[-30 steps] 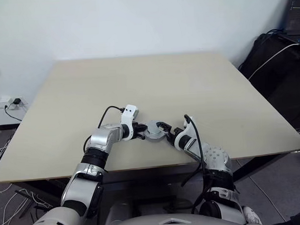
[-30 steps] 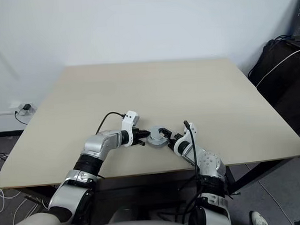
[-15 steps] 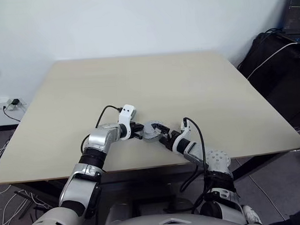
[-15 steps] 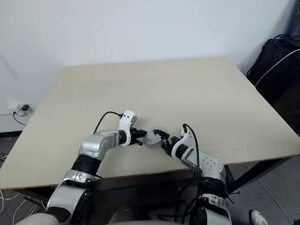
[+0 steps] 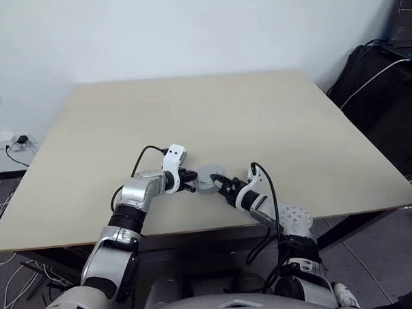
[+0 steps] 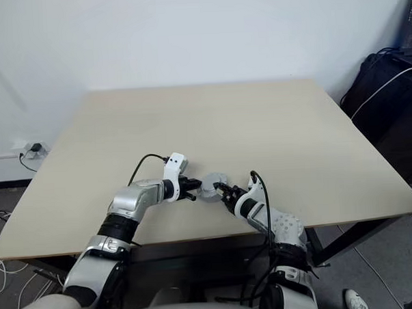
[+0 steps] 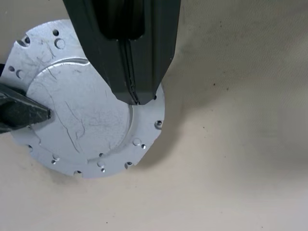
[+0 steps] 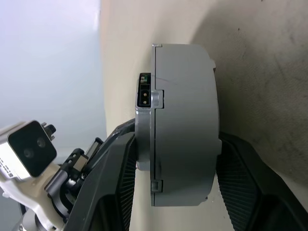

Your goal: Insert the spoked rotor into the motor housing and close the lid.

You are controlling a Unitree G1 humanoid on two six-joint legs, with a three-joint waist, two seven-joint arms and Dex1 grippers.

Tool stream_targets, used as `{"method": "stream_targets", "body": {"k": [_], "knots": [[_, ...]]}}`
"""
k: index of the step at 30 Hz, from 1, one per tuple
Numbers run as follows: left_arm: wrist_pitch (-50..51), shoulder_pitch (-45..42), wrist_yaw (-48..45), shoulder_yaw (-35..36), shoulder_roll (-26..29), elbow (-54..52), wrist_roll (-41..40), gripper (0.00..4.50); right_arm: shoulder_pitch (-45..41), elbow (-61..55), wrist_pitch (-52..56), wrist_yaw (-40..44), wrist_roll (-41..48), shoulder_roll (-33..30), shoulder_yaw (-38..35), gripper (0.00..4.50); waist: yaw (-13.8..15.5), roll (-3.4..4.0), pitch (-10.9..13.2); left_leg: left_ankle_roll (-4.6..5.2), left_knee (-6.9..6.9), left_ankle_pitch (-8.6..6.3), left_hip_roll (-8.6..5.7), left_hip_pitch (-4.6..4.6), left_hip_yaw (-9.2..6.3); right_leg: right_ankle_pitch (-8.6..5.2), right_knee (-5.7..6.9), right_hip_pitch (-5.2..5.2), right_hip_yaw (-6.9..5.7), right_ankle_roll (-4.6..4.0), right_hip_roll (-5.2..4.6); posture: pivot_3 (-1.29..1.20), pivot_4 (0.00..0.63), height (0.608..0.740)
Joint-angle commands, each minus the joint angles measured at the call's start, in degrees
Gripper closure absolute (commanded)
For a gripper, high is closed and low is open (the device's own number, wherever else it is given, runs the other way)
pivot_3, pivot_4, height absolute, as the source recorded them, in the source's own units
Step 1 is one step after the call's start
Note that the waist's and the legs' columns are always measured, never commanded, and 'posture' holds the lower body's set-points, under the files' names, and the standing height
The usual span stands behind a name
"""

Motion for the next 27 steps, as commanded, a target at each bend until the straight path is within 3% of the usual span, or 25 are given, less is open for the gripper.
{"method": "stream_targets", "body": {"k": [1, 6, 11, 14, 20, 22, 27], "knots": [[0.9, 0.86, -0.71, -1.23, -0.88, -1.12, -0.43, 4.5, 0.58, -0.84, -0.12, -0.45, 0.51, 2.41, 1.31, 2.41, 0.02, 0.02, -0.01, 0.0, 0.0, 0.0, 0.0, 0.0, 0.0, 0.01, 0.0, 0.0, 0.0, 0.0, -0.02, 0.0, 0.0, 0.74], [-4.73, 2.1, 4.66, 5.06, -3.28, -6.15, -2.7, 4.5, 2.32, -2.28, 0.6, -1.03, 1.39, 2.66, 0.99, 2.41, 0.07, 0.02, 0.0, 0.0, 0.0, 0.0, 0.0, 0.0, 0.0, 0.02, -0.02, -0.01, 0.01, 0.0, -0.22, 0.0, 0.0, 0.74], [-20.88, 6.51, 22.86, 14.98, -9.88, -16.37, -1.57, 4.5, 4.35, -5.17, 0.42, -1.9, 4.63, 3.55, -0.62, 2.41, 0.24, -0.02, 0.03, 0.0, -0.03, 0.0, -0.01, -0.18, -0.02, 0.03, -0.04, -0.15, 0.14, -0.01, -0.32, 0.0, 0.0, 0.74], [-25.39, 11.28, 27.47, 17.54, -11.98, -22.73, -2.08, 4.5, 5.1, -7.01, 1.09, -1.94, 7.13, 3.76, -1.17, 2.41, 0.19, 0.0, 0.02, 0.0, -0.09, -0.01, -0.01, -0.18, 0.0, 0.03, -0.06, -0.17, 0.19, -0.02, -0.33, 0.0, 0.0, 0.74], [-14.94, 29.01, 18.46, 16.8, -12.29, -32.77, -14.77, 4.5, 5.79, -11.97, 4.08, 0.09, 14.68, 4.02, 0.15, 2.41, -0.09, 0.09, 0.12, 0.03, -0.18, -0.02, 0.01, -0.15, 0.12, -0.02, -0.08, -0.22, 0.03, -0.08, -0.2, 0.0, 0.0, 0.74], [-11.97, 33.04, 18.31, 15.31, -11.77, -34.21, -15.51, 4.5, 5.61, -13.49, 4.7, 1.1, 17.29, 4.23, 0.57, 2.41, -0.06, 0.03, 0.44, 0.06, -0.07, -0.03, 0.01, -0.15, 0.13, -0.01, -0.07, -0.2, 0.03, -0.04, -0.19, 0.0, 0.0, 0.74], [-6.09, 39.8, 16.3, 15.79, -15.19, -37.88, -26.89, 4.5, 4.08, -16.4, 5.52, 1.23, 23.9, 3.93, 2.56, 2.41, -0.1, 0.06, 0.75, 0.07, 0.06, -0.03, 0.04, -0.17, 0.07, 0.12, -0.12, -0.16, 0.05, 0.27, -0.23, 0.0, 0.0, 0.74]]}}
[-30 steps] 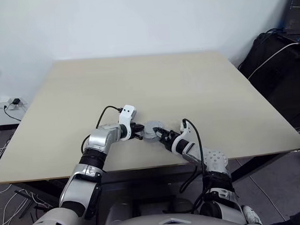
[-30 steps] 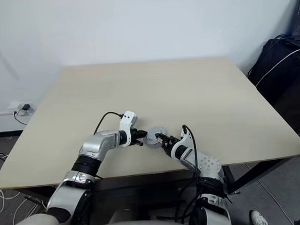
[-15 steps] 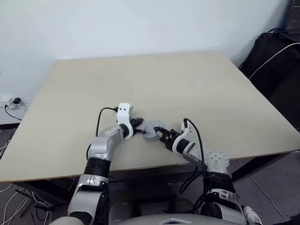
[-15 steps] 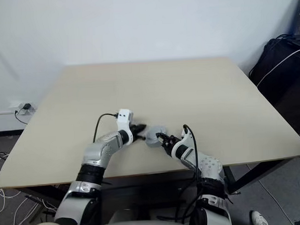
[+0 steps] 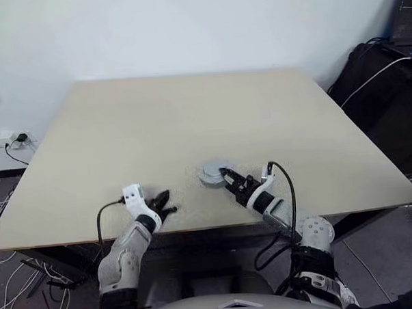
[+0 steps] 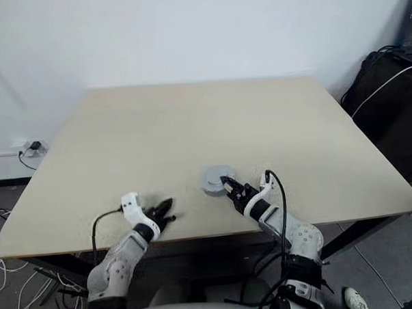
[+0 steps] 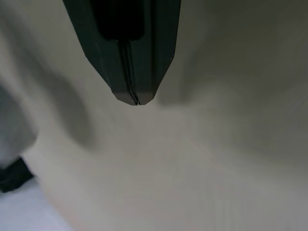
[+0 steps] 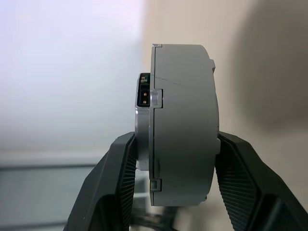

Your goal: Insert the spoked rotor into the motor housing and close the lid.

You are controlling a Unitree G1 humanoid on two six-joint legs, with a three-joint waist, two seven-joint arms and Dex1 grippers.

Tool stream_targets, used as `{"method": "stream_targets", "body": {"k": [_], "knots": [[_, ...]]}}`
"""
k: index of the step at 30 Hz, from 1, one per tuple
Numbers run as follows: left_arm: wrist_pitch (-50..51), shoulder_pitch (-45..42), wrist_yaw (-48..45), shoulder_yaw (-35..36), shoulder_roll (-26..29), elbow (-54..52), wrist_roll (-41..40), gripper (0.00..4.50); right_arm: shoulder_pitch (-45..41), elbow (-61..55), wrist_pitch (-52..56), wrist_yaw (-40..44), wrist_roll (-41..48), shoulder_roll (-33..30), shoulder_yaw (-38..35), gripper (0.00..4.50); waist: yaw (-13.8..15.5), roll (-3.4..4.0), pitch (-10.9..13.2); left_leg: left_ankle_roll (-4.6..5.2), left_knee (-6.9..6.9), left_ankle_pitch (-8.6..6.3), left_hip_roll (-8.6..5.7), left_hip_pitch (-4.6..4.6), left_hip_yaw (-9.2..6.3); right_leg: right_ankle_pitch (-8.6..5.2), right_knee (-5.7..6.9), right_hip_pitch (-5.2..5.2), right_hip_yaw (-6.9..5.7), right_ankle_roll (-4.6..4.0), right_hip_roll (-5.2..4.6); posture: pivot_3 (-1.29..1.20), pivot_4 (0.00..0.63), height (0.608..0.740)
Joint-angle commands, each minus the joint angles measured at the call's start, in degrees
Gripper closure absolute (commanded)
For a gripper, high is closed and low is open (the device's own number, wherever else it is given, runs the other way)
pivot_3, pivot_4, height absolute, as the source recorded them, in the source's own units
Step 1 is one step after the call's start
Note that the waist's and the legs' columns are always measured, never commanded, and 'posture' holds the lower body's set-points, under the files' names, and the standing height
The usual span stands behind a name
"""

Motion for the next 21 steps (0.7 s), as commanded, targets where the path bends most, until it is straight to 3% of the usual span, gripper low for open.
{"method": "stream_targets", "body": {"k": [1, 4, 8, 15, 21], "knots": [[3.55, 1.86, -2.88, -0.63, -3.96, -6.23, -10.12, 4.32, -1.88, -4.63, 0.42, 1.46, 6.48, 5.32, 3.58, 2.41, -0.07, 0.05, 0.03, 0.0, 0.0, 0.0, 0.0, 0.0, 0.0, 0.03, -0.01, 0.0, 0.03, 0.03, -0.01, 0.0, 0.0, 0.74], [7.8, 4.03, -5.52, -0.49, -5.09, -8.94, -21.68, 3.61, -2.64, -4.7, 0.45, 1.01, 7.3, 4.14, 5.56, 2.41, -0.48, 0.16, 0.1, -0.01, -0.06, 0.0, 0.01, 0.0, -0.01, 0.05, -0.03, -0.05, 0.05, 0.02, -0.04, 0.0, 0.0, 0.74], [9.75, 5.87, -5.11, -1.08, -5.39, -9.92, -31.0, 2.24, -2.9, -4.28, -0.13, 0.75, 7.48, 3.12, 6.89, 2.41, -0.54, 0.19, 0.12, -0.03, -0.13, 0.01, 0.0, 0.0, 0.0, 0.11, -0.08, -0.09, 0.05, -0.29, 0.03, 0.0, 0.0, 0.74], [7.64, 8.17, -2.34, -2.83, -5.79, -9.04, -37.56, 0.02, -2.54, -4.33, -0.9, -0.07, 7.63, 2.13, 7.18, 2.41, -0.48, 0.18, 0.12, 0.05, -0.15, -0.03, 0.0, -0.08, 0.04, 0.11, -0.37, -0.05, 0.1, -0.26, 0.45, 0.0, 0.0, 0.74], [4.53, 8.6, -0.85, -4.28, -5.82, -8.29, -39.34, 0.02, -2.19, -4.46, -0.7, -0.62, 7.8, 1.45, 7.67, 2.41, -0.5, 0.19, 0.12, 0.04, -0.12, -0.03, 0.02, -0.07, 0.05, 0.2, -0.39, -0.05, 0.15, -0.16, 0.44, 0.0, 0.0, 0.74]]}}
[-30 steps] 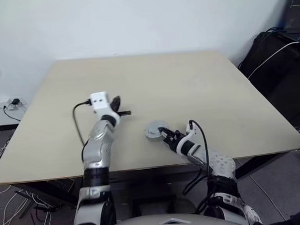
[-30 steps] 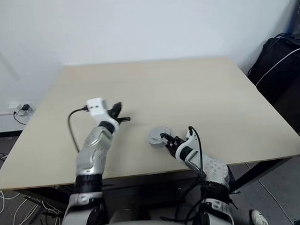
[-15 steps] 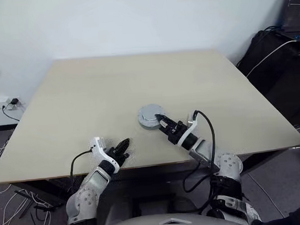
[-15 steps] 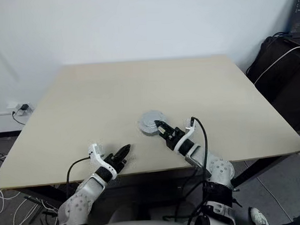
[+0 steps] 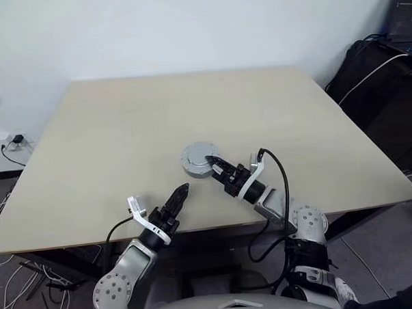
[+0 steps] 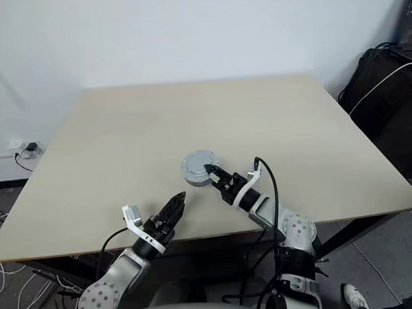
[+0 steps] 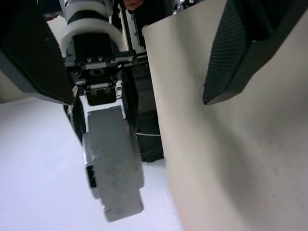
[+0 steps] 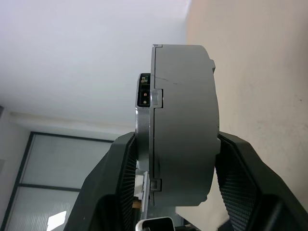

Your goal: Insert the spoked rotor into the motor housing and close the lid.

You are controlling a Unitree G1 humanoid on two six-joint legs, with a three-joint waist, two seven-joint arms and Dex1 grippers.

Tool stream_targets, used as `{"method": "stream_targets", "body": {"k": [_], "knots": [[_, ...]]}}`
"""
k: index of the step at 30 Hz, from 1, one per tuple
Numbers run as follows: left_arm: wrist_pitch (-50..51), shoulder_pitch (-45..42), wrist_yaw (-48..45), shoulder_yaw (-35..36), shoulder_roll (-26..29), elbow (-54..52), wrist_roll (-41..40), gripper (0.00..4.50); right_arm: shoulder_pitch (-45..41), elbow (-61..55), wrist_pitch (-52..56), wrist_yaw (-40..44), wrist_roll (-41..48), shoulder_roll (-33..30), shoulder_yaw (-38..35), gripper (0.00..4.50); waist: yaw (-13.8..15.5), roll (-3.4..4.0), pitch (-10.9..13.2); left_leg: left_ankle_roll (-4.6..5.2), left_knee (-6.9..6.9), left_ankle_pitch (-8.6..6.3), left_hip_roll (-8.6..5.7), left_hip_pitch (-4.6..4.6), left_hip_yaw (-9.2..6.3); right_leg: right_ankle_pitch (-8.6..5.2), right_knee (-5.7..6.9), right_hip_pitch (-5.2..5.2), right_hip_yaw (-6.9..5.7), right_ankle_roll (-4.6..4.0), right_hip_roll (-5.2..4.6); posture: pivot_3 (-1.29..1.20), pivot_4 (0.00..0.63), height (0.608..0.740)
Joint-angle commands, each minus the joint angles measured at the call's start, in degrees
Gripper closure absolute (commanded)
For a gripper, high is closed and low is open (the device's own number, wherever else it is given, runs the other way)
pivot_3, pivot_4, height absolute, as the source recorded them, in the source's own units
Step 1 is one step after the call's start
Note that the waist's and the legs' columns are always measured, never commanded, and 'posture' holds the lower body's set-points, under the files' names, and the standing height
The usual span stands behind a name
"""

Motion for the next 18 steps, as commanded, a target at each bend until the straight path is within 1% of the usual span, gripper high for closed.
{"method": "stream_targets", "body": {"k": [1, 4, 10, 18], "knots": [[-2.04, -0.37, 1.46, -1.09, -6.21, -0.15, -2.1, 0.02, -0.15, -2.77, 0.08, 0.89, 3.19, 1.74, 1.49, 2.41, -0.03, 0.01, 0.0, 0.0, -0.01, 0.0, 0.01, 0.0, 0.0, 0.01, -0.01, 0.0, 0.01, 0.0, -0.02, 0.0, 0.0, 0.74], [-3.14, -0.27, 2.52, -1.67, -6.51, 0.59, -3.27, 0.02, 0.59, -2.96, 1.6, 0.6, 3.95, 1.12, 2.4, 2.41, -0.03, 0.01, 0.0, -0.01, -0.05, 0.0, 0.04, 0.0, -0.01, 0.01, -0.07, -0.01, 0.01, -0.02, -0.13, 0.0, 0.0, 0.74], [-5.06, -0.09, 2.96, -2.95, -5.98, 0.91, -5.0, 0.02, 2.18, -3.31, 4.24, -0.16, 5.5, -0.1, 3.9, 2.41, 0.03, 0.0, -0.01, 0.0, -0.16, 0.0, 0.02, -0.03, 0.02, 0.02, -0.27, -0.01, 0.02, -0.04, 0.1, 0.0, 0.0, 0.74], [-6.49, -0.08, 3.09, -3.98, -5.35, 1.25, -6.14, 0.02, 4.24, -4.18, 6.92, -1.25, 7.69, -1.69, 5.3, 2.41, 0.05, 0.0, -0.01, 0.0, -0.15, 0.0, 0.04, -0.03, 0.03, 0.04, -0.29, 0.0, 0.03, -0.01, 0.11, 0.0, 0.0, 0.74]]}}
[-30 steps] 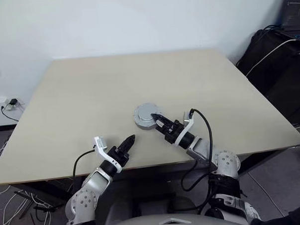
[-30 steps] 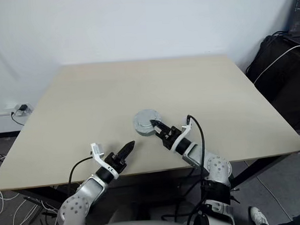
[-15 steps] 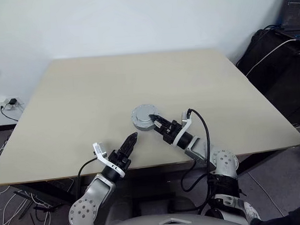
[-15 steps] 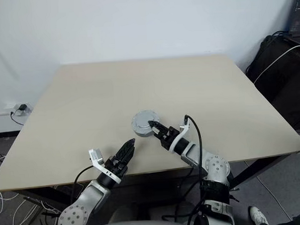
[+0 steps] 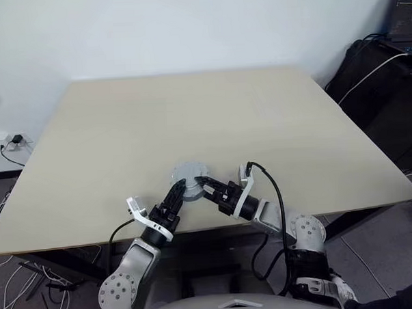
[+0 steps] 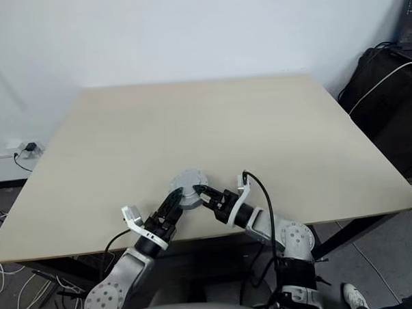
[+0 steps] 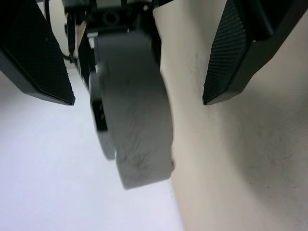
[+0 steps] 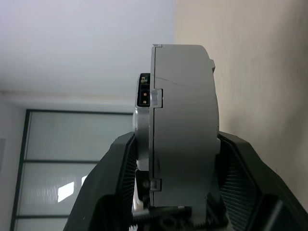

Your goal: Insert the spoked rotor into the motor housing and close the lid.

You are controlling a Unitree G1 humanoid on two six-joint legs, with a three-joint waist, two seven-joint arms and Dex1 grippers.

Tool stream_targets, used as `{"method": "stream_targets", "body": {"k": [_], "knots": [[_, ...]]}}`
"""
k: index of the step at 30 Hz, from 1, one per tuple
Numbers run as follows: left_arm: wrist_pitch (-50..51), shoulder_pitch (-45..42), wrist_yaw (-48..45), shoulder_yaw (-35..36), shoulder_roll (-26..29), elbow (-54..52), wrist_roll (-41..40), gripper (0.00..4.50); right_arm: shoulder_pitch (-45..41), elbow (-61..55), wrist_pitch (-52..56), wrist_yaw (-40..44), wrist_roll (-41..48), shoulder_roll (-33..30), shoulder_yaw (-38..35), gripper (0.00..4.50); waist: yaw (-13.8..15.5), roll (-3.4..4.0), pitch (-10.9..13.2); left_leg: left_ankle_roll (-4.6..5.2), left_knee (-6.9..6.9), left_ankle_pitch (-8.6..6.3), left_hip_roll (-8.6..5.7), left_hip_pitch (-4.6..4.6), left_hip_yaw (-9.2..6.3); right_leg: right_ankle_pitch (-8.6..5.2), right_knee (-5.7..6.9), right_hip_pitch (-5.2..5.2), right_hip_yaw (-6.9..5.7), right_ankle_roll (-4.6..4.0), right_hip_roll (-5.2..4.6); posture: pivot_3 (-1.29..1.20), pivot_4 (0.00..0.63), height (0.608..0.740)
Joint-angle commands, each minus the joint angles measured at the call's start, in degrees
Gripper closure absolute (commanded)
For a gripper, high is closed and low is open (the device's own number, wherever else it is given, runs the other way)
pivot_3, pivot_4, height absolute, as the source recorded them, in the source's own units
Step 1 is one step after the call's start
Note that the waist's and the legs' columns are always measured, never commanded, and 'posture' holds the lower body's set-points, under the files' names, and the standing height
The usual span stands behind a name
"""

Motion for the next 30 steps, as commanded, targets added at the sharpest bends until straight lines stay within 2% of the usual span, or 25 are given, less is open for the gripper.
{"method": "stream_targets", "body": {"k": [1, 7, 10, 15, 23, 30], "knots": [[-0.95, -0.29, -0.09, -1.2, -5.24, -0.47, -1.17, 0.02, -0.4, -4.11, 0.77, 0.44, 4.36, -0.09, 0.65, 2.41, -0.03, 0.0, 0.0, 0.0, 0.0, 0.0, 0.0, 0.0, 0.01, 0.01, 0.0, 0.0, 0.01, 0.0, 0.0, 0.0, 0.0, 0.74], [-0.49, -0.48, 1.89, -1.71, -4.93, 0.5, -2.18, 0.02, 0.5, -4.8, 0.99, -0.53, 5.92, -0.55, 1.78, 2.41, -0.02, 0.0, 0.0, 0.0, -0.01, 0.0, 0.02, 0.0, 0.0, 0.01, -0.02, 0.0, 0.01, 0.0, 0.04, 0.0, 0.0, 0.74], [-0.65, -0.55, 2.3, -1.73, -4.9, 0.67, -2.39, 0.62, 0.6, -5.03, 0.98, -0.97, 6.45, -0.67, 2.18, 2.41, -0.03, 0.0, -0.01, 0.0, 0.0, 0.0, 0.02, 0.0, 0.0, 0.01, -0.02, 0.0, 0.01, 0.0, 0.04, 0.0, 0.0, 0.74], [-0.89, -0.91, 2.69, -2.04, -4.44, 1.0, -2.91, 2.21, 0.37, -5.1, 0.85, -1.36, 6.76, -1.1, 2.75, 2.41, 0.02, -0.01, -0.02, 0.0, 0.01, 0.0, 0.02, 0.0, 0.01, 0.01, -0.02, 0.01, 0.01, 0.01, 0.03, 0.0, 0.0, 0.74], [-1.82, -1.21, 2.87, -2.59, -3.93, 1.25, -2.77, 2.25, 0.72, -7.37, -2.03, -0.6, 3.58, -1.83, 3.71, 2.41, 0.07, -0.03, -0.04, 0.0, 0.02, 0.0, 0.03, 0.01, 0.01, 0.01, -0.03, 0.02, 0.02, 0.01, 0.08, 0.0, 0.0, 0.74], [-3.17, -1.43, 3.19, -2.53, -3.83, 1.24, -1.6, 2.33, 1.33, -8.08, -2.25, -0.59, 4.26, -3.31, 3.73, 0.15, 0.06, -0.02, -0.04, 0.0, 0.03, 0.0, 0.04, 0.01, 0.01, 0.02, -0.03, 0.03, 0.02, 0.01, 0.1, 0.0, 0.0, 0.74]]}}
